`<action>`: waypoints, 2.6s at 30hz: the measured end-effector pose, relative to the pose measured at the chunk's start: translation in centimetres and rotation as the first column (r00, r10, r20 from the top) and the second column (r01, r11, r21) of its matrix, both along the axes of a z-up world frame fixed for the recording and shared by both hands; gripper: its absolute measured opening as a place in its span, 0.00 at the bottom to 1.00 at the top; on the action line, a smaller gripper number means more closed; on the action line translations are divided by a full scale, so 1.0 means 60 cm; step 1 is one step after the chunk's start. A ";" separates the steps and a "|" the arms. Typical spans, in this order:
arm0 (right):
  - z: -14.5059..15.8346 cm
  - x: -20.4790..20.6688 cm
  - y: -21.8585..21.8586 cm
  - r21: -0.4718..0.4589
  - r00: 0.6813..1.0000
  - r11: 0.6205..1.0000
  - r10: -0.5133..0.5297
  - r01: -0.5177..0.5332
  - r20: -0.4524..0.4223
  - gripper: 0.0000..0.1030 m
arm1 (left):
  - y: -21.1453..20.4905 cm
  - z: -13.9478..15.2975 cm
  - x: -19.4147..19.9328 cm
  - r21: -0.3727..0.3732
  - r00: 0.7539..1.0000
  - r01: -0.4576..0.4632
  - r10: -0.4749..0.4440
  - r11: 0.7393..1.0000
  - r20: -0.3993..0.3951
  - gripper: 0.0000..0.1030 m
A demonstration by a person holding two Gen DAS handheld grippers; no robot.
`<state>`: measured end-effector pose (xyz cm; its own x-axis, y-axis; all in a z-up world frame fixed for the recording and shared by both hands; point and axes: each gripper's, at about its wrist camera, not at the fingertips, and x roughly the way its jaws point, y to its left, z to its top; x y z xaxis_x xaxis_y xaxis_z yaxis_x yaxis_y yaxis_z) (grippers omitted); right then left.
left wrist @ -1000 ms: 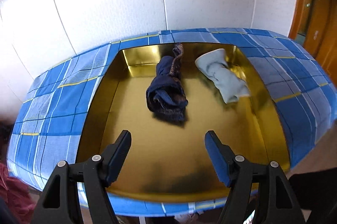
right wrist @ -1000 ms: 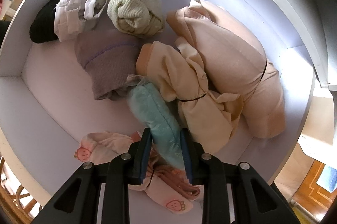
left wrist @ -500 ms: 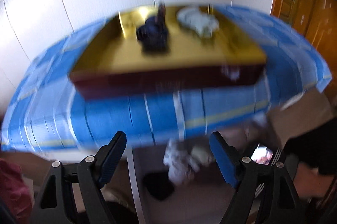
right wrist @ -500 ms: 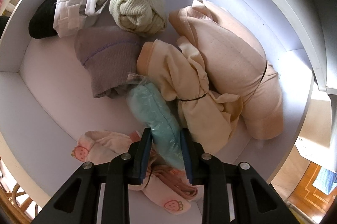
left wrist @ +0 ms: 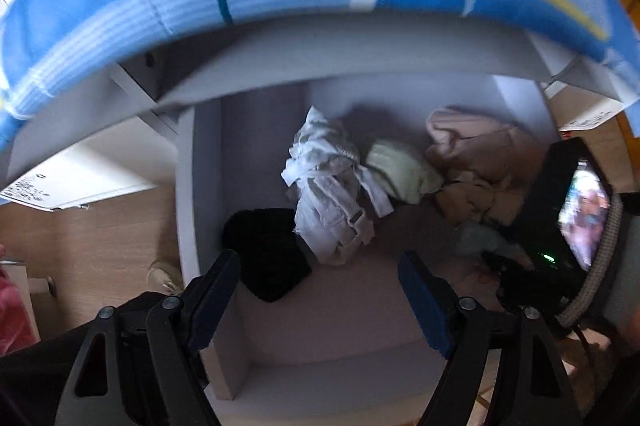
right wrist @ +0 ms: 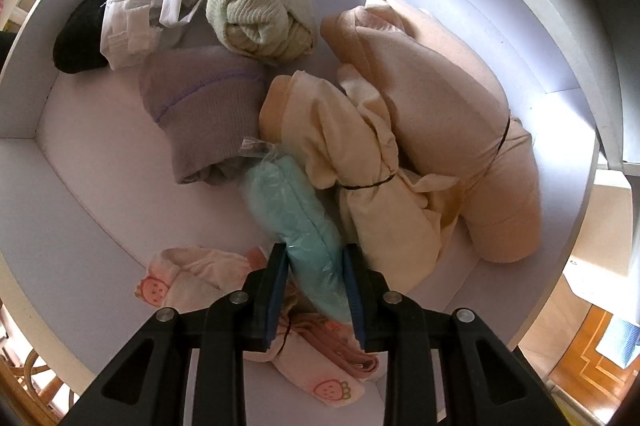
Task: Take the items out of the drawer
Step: 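Return the left gripper to the clothes shelf, then grasp the white crumpled cloth with the left gripper while the right gripper grasps the mint-green bagged cloth, then carry the mint-green bagged cloth into the red box and open the right gripper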
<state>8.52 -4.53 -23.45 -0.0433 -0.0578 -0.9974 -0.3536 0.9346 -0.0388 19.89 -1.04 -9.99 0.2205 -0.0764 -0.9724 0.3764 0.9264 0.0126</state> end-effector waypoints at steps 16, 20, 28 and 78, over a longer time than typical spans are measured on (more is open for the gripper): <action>-0.033 -0.009 0.005 -0.032 0.998 0.998 0.059 -0.060 -0.020 0.32 | -0.009 -0.122 0.069 -0.030 0.990 -0.115 0.113 0.993 -0.082 0.80; -0.043 -0.013 0.010 -0.066 0.996 0.994 0.088 -0.089 -0.020 0.32 | -0.016 -0.139 0.078 -0.063 0.990 -0.107 0.101 0.992 -0.097 0.80; -0.049 -0.019 0.003 -0.062 0.998 0.996 0.066 -0.065 0.002 0.26 | 0.002 -0.169 0.096 -0.106 0.981 -0.135 0.117 0.985 -0.156 0.52; 0.364 -0.021 -0.336 0.518 0.785 0.687 -0.617 0.509 0.046 0.25 | -0.022 -0.219 0.029 0.012 0.971 -0.034 0.036 0.999 -0.234 0.43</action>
<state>7.27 -24.68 -1.63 0.2871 0.3694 -0.8838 0.2120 0.8752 0.4347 21.63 -2.38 -23.10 -0.0115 -0.0646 -0.9978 0.3368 0.9394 -0.0646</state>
